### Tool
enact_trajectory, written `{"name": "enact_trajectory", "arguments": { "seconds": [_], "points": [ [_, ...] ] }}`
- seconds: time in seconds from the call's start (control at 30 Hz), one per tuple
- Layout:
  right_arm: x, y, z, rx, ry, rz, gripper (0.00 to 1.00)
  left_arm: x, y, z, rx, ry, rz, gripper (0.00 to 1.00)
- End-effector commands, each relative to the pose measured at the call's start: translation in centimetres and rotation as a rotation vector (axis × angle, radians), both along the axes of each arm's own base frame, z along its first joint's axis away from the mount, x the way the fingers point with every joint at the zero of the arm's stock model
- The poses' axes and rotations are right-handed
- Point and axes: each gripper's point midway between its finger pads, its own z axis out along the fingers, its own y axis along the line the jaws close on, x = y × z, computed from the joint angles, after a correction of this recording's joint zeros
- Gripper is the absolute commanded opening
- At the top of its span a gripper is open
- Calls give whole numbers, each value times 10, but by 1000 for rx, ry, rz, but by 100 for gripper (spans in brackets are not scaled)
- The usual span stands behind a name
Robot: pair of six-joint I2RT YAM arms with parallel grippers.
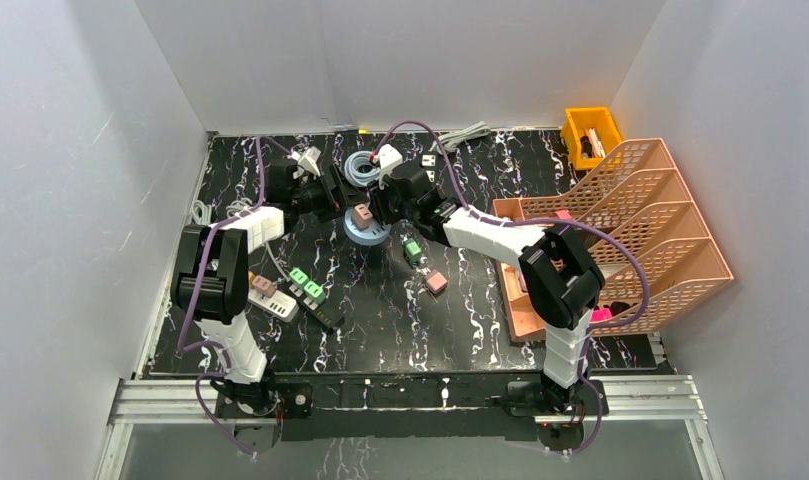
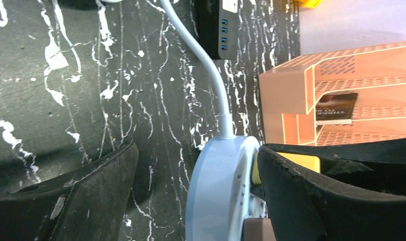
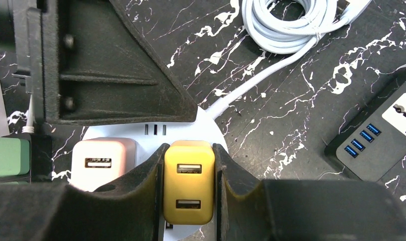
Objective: Pull the plug off the socket
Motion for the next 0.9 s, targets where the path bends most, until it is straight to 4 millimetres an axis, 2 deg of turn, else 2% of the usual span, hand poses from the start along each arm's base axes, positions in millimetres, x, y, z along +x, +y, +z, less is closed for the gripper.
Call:
{"name": "enact_trajectory", "arguments": {
  "seconds": [0.0,0.23,0.4,0.57,0.6,0.67,0.7,0.73,0.77,0.87],
  "points": [
    [18,7,90,176,-202,-26,0,-5,-10,25,-96,-46,-47,87],
    [27,0,103,199,-231,-87,0,-14,-19,33,-215,-35,-59,79],
    [32,-4,113,236,-239,-131,0,-22,-22,31,-265,-5,-45,76],
    [38,-4,121,281,-236,-170,0,-26,-24,37,-322,4,-16,68],
    [38,-3,124,294,-236,-172,0,-27,-25,39,-336,5,-11,65],
    [37,3,129,319,-229,-158,0,-28,-27,42,-355,-2,-11,43],
    [37,5,131,326,-224,-149,0,-29,-29,43,-362,-2,-15,28],
    [36,8,132,336,-218,-139,0,-30,-29,43,-368,0,-15,3],
    [35,10,133,343,-210,-127,0,-30,-29,43,-374,3,-7,0],
    [27,14,133,344,-198,-83,0,-30,-28,40,-371,-2,1,0]
  ]
}}
